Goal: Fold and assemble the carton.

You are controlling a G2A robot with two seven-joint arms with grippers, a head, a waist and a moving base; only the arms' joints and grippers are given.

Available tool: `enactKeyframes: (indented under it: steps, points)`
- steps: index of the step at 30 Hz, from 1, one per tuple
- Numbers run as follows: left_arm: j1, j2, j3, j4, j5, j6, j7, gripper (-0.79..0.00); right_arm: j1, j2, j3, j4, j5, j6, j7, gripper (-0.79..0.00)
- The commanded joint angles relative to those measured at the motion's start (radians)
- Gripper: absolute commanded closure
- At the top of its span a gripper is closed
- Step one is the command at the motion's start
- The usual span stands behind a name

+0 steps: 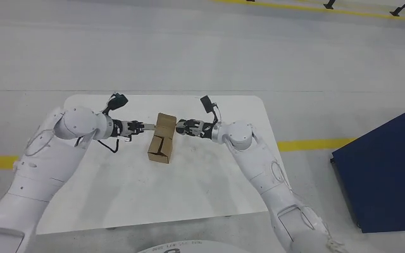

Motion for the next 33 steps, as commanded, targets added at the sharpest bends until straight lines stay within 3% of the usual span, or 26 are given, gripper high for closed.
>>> enactKeyframes:
  steps: [1, 5, 14, 25, 33]
  points:
    - [-0.018, -0.003, -0.003, 0.068, -0.037, -0.017, 0.001, -0.785, 0.007, 0.002, -0.019, 0.0, -0.045, 0.021, 0.022, 0.0]
    - [-0.086, -0.028, 0.052, 0.21, -0.072, -0.03, 0.011, -0.785, 0.023, 0.002, -0.057, -0.002, -0.108, 0.044, 0.046, 0.0]
    - [-0.236, -0.113, 0.201, 0.467, -0.137, -0.046, 0.044, -0.785, 0.065, -0.007, -0.163, 0.005, -0.202, 0.036, 0.111, 0.0]
    - [-0.308, -0.172, 0.262, 0.637, -0.187, -0.109, 0.057, -0.785, 0.108, -0.02, -0.231, 0.041, -0.231, 0.047, 0.119, 0.0]
    - [-0.345, -0.202, 0.3, 0.719, -0.137, -0.09, 0.136, -0.785, 0.104, -0.017, -0.225, 0.042, -0.221, 0.015, 0.113, 0.0]
